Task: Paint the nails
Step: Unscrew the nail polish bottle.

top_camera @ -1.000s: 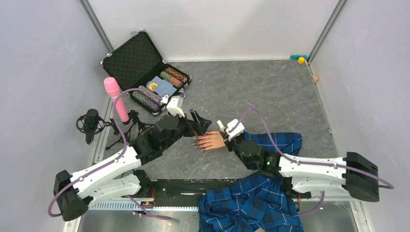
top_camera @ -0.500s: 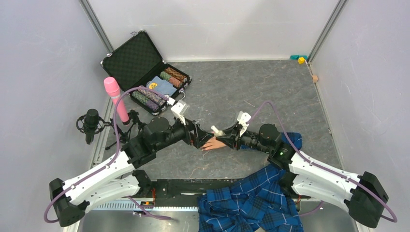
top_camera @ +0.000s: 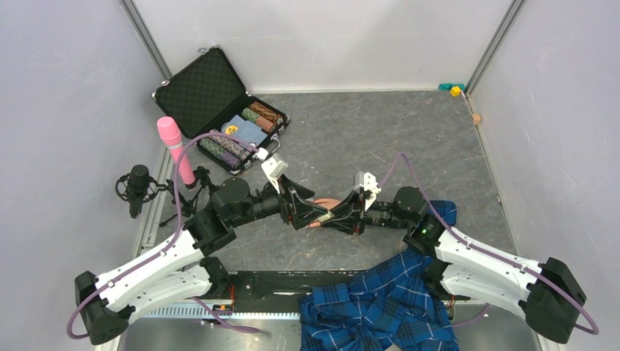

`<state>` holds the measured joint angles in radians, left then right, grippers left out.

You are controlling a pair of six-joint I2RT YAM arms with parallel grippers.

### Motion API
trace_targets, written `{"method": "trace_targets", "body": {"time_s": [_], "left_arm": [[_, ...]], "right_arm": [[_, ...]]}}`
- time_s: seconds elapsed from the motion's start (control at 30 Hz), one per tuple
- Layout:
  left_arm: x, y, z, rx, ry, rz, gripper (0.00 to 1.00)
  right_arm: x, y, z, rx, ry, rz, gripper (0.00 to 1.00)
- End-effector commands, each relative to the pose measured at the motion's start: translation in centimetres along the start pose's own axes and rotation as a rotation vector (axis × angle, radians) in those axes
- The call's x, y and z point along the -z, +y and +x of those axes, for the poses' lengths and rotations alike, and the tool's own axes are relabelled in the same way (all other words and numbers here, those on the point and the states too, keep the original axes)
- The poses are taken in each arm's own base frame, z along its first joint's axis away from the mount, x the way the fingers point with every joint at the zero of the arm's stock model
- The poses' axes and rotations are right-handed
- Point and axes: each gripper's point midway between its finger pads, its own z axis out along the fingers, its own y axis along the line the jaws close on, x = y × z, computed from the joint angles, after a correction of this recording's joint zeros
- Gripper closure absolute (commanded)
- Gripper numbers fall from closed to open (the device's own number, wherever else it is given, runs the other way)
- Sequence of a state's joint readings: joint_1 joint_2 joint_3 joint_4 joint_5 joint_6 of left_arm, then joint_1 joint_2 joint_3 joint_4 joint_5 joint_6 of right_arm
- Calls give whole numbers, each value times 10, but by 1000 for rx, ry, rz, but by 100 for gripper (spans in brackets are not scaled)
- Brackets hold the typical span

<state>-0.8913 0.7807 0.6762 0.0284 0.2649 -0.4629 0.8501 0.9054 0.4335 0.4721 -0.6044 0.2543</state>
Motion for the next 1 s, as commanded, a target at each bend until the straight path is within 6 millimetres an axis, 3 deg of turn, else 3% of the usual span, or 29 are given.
{"method": "trace_targets", "body": {"time_s": [0.0,0.13,0.4,0.57,0.77,0.97], "left_arm": [[-3,-14,0,-14,3,99,21],[-4,-22,-1,-14,0,145,38],[-5,-26,0,-1,-5,171,38],[-6,-29,-1,17,-23,193,63],[-9,-30,3,33,-9,208,73],[-12,-25,4,69,-11,183,97]], "right_arm": [[1,15,-30,45,-98,-67,100],[3,16,-31,50,-107,-64,100],[5,14,-31,55,-116,-47,100],[5,11,-29,50,-111,-35,100],[5,6,-28,47,-112,-6,100],[3,-11,-24,37,-88,83,100]]}}
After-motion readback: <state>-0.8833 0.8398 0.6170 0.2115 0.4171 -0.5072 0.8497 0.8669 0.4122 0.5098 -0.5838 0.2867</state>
